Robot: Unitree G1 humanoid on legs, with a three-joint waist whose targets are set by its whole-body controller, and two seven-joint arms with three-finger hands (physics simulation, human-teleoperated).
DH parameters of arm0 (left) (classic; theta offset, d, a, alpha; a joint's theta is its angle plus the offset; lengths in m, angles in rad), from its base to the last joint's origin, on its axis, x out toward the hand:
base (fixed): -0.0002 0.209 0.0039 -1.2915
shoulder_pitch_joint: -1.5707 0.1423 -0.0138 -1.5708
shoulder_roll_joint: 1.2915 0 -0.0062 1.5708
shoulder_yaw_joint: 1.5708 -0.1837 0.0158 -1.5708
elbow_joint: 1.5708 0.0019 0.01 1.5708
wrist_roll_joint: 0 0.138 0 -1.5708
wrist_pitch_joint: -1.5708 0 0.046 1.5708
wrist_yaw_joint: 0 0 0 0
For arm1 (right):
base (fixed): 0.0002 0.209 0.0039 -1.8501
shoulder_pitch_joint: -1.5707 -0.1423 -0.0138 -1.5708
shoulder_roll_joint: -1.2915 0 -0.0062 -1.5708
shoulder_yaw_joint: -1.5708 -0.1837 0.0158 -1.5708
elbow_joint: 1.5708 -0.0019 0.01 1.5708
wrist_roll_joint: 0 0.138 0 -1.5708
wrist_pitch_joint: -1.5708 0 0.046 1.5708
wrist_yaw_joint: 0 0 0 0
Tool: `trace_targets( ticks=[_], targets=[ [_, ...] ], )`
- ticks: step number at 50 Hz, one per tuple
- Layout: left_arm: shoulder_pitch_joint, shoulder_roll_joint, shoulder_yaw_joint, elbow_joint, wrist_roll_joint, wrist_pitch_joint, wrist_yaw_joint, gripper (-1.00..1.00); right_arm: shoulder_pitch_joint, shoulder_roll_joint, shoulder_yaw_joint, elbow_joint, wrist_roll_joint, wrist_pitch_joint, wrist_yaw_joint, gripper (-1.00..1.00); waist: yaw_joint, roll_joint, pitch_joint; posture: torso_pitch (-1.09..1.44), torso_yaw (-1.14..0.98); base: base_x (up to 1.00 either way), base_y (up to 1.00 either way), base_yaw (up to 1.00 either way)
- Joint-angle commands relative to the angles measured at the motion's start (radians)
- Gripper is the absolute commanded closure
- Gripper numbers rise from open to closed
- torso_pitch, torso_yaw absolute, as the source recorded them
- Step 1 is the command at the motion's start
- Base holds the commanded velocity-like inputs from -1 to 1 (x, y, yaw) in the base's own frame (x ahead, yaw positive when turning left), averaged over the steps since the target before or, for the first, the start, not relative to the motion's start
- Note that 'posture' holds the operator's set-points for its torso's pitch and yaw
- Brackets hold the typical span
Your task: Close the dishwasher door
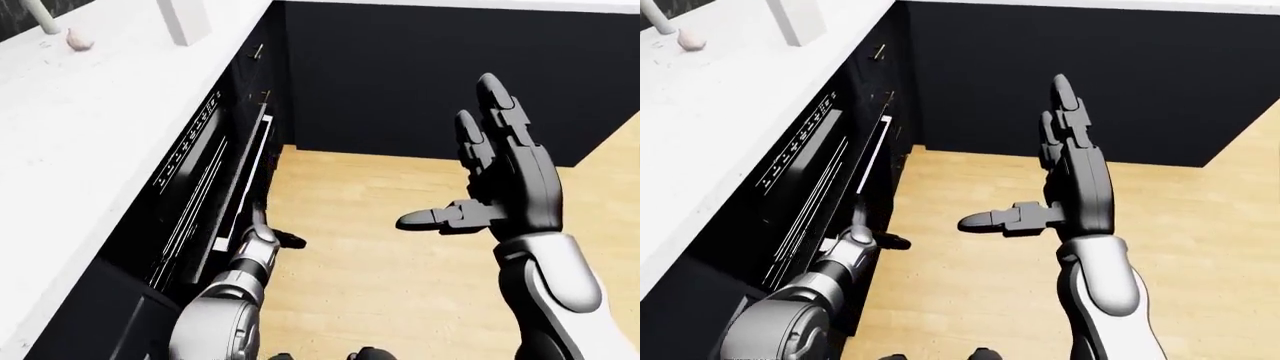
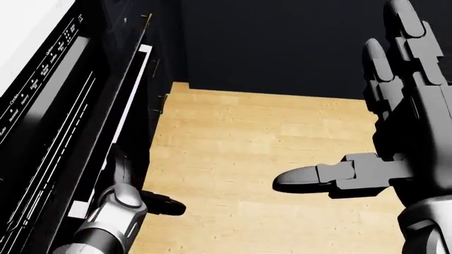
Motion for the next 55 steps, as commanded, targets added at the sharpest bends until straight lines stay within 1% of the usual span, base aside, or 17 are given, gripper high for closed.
trace_targets(
  ticks=[1,11,28,31,41,50,52,55],
  targets=[
    [-0.018,0.018,0.011,-0.007,-0.020,0.010,-0.010,-1.00,-0.016,-0.004,-0.003,-0.023,-0.004,-0.034,0.000,-1.00,0.002,-0.005,-0.018,0.88,0.00,0.00,0.00,0.00],
    [-0.021,0.071,0.030,-0.008,-0.052,0.010,-0.015,-1.00,-0.008,0.009,0.027,-0.013,-0.029,-0.050,0.001,-1.00,0.001,0.002,-0.021,0.88,0.00,0.00,0.00,0.00],
    [-0.016,0.128,0.049,-0.008,-0.080,0.015,-0.015,-1.00,-0.005,0.022,0.038,-0.019,-0.050,-0.048,0.011,-1.00,0.006,0.016,-0.022,0.88,0.00,0.00,0.00,0.00],
    [-0.013,0.134,0.045,-0.008,-0.073,0.018,-0.007,-1.00,-0.006,0.024,0.044,-0.014,-0.054,-0.052,0.011,-1.00,0.006,0.018,-0.021,0.88,0.00,0.00,0.00,0.00],
    [-0.009,0.178,0.061,-0.007,-0.081,0.022,-0.011,-1.00,-0.020,0.023,0.042,-0.011,-0.059,-0.042,0.014,-1.00,0.002,0.020,-0.017,0.88,0.00,0.00,0.00,0.00],
    [0.006,0.209,0.073,-0.007,-0.086,0.024,-0.005,-1.00,-0.012,0.028,0.054,-0.005,-0.068,-0.055,0.014,-1.00,-0.002,0.019,-0.016,0.88,0.00,0.00,0.00,0.00],
    [0.009,0.221,0.080,-0.007,-0.091,0.025,-0.006,-1.00,-0.013,0.028,0.049,-0.007,-0.068,-0.052,0.016,-1.00,-0.003,0.019,-0.016,0.88,0.00,0.00,0.00,0.00],
    [0.011,0.238,0.088,-0.007,-0.103,0.027,-0.008,-1.00,-0.009,0.032,0.058,0.000,-0.072,-0.061,0.014,-1.00,-0.004,0.019,-0.016,0.88,0.00,0.00,0.00,0.00]
  ],
)
